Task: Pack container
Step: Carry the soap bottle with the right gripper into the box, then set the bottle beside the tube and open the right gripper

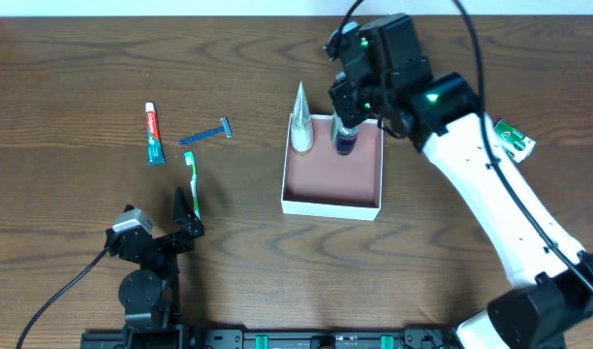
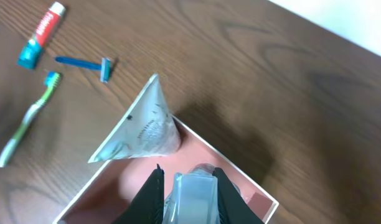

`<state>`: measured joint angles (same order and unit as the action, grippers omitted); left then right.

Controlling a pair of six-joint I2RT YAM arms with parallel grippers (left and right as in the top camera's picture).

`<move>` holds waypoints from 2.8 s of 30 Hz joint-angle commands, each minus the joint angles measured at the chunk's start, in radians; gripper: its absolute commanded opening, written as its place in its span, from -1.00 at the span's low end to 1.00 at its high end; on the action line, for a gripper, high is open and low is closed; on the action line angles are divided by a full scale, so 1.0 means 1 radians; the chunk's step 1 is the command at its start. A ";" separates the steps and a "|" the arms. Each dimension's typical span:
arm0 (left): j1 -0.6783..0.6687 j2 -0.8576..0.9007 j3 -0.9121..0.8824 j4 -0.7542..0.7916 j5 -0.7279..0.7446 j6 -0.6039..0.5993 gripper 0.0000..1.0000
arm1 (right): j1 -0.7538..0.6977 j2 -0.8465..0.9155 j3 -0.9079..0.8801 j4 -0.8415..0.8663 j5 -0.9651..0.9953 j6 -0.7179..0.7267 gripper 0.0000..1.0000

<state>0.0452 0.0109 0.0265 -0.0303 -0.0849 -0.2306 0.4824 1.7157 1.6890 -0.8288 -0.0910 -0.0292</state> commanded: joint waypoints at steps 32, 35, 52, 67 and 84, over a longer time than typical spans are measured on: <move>0.005 -0.005 -0.023 -0.035 -0.011 0.016 0.96 | 0.089 0.155 -0.085 0.224 0.140 0.138 -0.97; 0.005 -0.005 -0.023 -0.035 -0.011 0.016 0.96 | 0.089 0.155 -0.117 0.254 0.139 0.138 -0.98; 0.005 -0.005 -0.023 -0.035 -0.011 0.016 0.96 | 0.089 0.155 -0.197 0.368 0.139 0.137 -0.50; 0.005 -0.005 -0.023 -0.035 -0.011 0.016 0.96 | 0.087 0.153 -0.196 0.383 0.140 0.117 -0.12; 0.005 -0.005 -0.023 -0.035 -0.011 0.016 0.96 | 0.029 -0.074 -0.166 0.285 0.140 0.177 0.12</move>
<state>0.0452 0.0109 0.0269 -0.0303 -0.0849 -0.2306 0.5411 1.6920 1.4937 -0.5083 0.0471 0.1043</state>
